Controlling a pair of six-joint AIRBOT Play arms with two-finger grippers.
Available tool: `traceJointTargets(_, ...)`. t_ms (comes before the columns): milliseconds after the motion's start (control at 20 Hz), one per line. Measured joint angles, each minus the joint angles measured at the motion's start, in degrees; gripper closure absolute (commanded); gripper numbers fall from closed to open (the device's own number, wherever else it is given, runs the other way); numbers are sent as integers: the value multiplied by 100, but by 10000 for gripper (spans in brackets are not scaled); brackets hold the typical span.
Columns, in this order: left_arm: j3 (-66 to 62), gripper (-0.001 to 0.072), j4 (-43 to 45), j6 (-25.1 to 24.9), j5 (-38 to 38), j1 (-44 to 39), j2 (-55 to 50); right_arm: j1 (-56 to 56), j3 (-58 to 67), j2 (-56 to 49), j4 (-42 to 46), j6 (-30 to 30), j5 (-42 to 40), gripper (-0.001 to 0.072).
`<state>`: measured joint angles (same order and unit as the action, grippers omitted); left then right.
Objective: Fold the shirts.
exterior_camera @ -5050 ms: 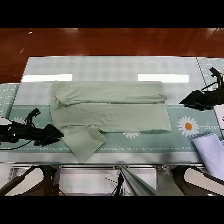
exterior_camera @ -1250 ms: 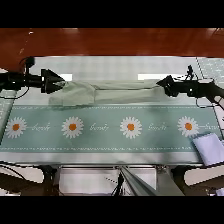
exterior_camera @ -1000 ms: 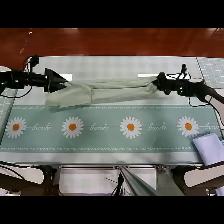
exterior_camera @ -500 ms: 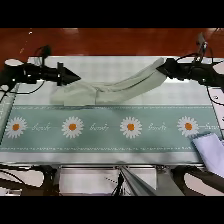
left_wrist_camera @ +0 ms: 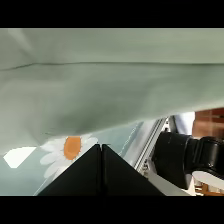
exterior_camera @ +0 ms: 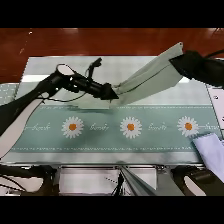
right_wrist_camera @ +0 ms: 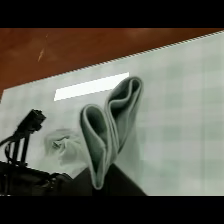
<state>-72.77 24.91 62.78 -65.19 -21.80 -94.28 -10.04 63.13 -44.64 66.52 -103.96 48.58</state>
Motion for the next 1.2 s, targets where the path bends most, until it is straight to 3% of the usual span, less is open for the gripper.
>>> traceJointTargets(350,85,688,-280,214,1436,-1419,-358,-426,0,874,527,-933,636,694)
traceJointTargets(550,15,692,-490,44,1880,-1598,-435,-487,0,1126,911,-1320,918,695)
traceJointTargets(700,-9,691,-179,-46,1985,-1058,85,-505,2,1045,1456,-1357,1038,696)
traceJointTargets(850,-17,690,448,74,1825,-68,957,-562,0,457,1681,-686,1029,696)
traceJointTargets(1000,-17,690,876,197,1412,1165,1952,-953,0,-407,1283,-55,221,696)
traceJointTargets(1200,-17,689,1104,278,595,2640,3060,-1834,0,-1727,739,295,-1482,696)
